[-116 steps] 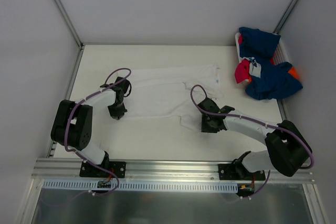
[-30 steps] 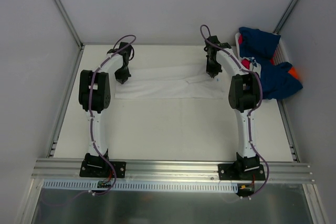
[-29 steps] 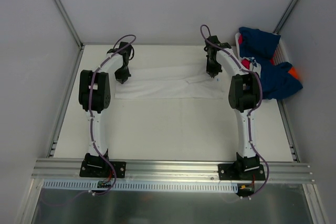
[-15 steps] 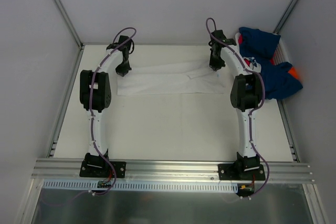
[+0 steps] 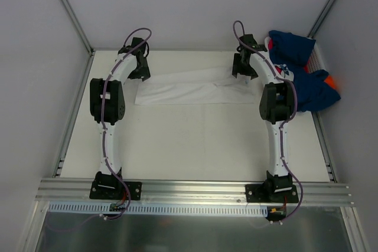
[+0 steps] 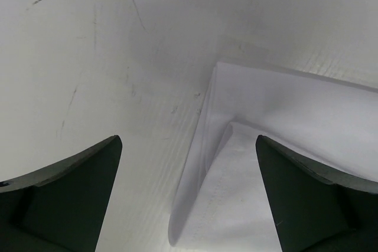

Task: Fold and stack the t-shirts
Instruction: Fold the other side of the tshirt into a rectangle

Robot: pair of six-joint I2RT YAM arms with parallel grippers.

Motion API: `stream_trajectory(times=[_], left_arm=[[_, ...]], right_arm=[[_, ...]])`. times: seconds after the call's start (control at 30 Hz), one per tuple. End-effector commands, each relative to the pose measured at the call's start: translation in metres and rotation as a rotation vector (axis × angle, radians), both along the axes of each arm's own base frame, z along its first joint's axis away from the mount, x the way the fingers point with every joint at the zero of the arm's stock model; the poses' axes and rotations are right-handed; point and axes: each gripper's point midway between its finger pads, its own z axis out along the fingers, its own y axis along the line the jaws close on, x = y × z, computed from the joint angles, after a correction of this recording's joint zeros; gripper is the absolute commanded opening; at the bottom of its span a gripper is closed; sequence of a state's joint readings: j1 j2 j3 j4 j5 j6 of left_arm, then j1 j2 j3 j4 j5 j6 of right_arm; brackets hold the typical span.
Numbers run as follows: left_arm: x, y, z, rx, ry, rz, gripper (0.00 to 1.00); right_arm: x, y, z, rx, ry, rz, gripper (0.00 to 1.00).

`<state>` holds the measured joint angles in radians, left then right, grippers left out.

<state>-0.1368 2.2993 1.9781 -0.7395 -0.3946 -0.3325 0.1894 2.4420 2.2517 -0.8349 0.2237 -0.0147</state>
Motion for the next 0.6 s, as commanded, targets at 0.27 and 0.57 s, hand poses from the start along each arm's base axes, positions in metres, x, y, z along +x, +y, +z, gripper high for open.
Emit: stream_trajectory(times=[0.27, 0.57], left_arm=[[-0.054, -0.027, 0.201, -0.068, -0.406, -0.012, 0.99], [-0.132, -0.116, 0.189, -0.254, -0.508, -0.257, 0.99]], right_arm=[[-0.043, 0.019, 0.218, 0.153, -0.392, 0.124, 0.79], [-0.179, 0.097, 0.189, 0.166, -0.345, 0.317, 0.85]])
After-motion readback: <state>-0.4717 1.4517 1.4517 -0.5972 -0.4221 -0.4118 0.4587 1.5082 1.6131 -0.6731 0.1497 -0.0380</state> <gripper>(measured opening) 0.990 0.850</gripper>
